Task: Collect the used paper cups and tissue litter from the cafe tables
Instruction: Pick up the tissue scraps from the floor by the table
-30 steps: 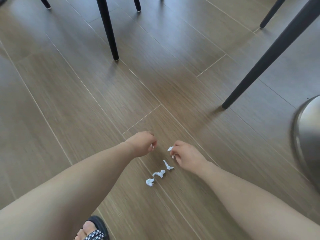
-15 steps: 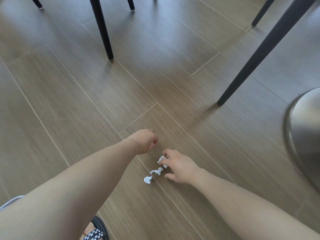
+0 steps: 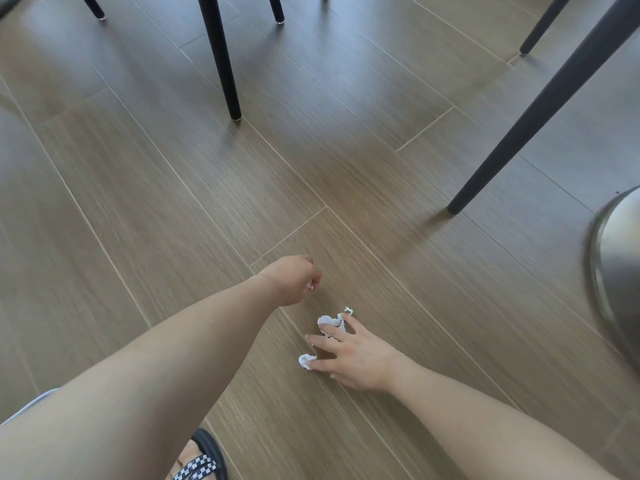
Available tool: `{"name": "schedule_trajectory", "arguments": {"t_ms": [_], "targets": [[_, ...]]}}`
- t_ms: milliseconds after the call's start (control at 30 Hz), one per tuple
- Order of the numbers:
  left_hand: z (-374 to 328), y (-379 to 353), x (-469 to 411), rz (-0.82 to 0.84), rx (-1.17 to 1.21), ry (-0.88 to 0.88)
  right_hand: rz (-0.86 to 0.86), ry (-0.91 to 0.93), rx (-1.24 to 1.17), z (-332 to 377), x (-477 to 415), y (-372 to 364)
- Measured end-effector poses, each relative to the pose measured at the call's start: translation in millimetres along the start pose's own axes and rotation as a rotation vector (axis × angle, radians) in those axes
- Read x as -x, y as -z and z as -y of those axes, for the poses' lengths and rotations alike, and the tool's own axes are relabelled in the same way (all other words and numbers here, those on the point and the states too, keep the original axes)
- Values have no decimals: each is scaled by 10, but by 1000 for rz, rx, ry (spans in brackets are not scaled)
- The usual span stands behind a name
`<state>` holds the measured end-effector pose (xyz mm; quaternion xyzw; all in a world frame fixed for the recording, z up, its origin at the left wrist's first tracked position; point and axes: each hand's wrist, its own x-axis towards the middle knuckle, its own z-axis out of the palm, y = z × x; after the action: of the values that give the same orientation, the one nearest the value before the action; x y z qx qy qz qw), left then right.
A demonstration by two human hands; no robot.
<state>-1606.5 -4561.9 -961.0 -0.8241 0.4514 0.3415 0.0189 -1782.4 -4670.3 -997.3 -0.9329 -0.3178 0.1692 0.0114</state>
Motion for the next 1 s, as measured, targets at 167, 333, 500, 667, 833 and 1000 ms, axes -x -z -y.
{"name": "schedule_trajectory", "arguments": {"t_ms": [167,333,500,667,833,1000], "targets": [[-11,24,-27,-1,3,-4,62,-112,-121,-179,97,-55],[-34,40,-40,4,5,-4,82,-312,-234,-398,240,-51],[-72,7,-16,43,-4,3,-17,-537,-384,-401,159,-25],[-184,-5,-30,44,0,-44,-148,-806,-582,-526,124,-49],[-225,-79,5,43,16,-65,-351,-842,-667,-644,223,-15],[-109,-255,155,-11,13,-66,-316,-801,-578,-650,356,-54]]}}
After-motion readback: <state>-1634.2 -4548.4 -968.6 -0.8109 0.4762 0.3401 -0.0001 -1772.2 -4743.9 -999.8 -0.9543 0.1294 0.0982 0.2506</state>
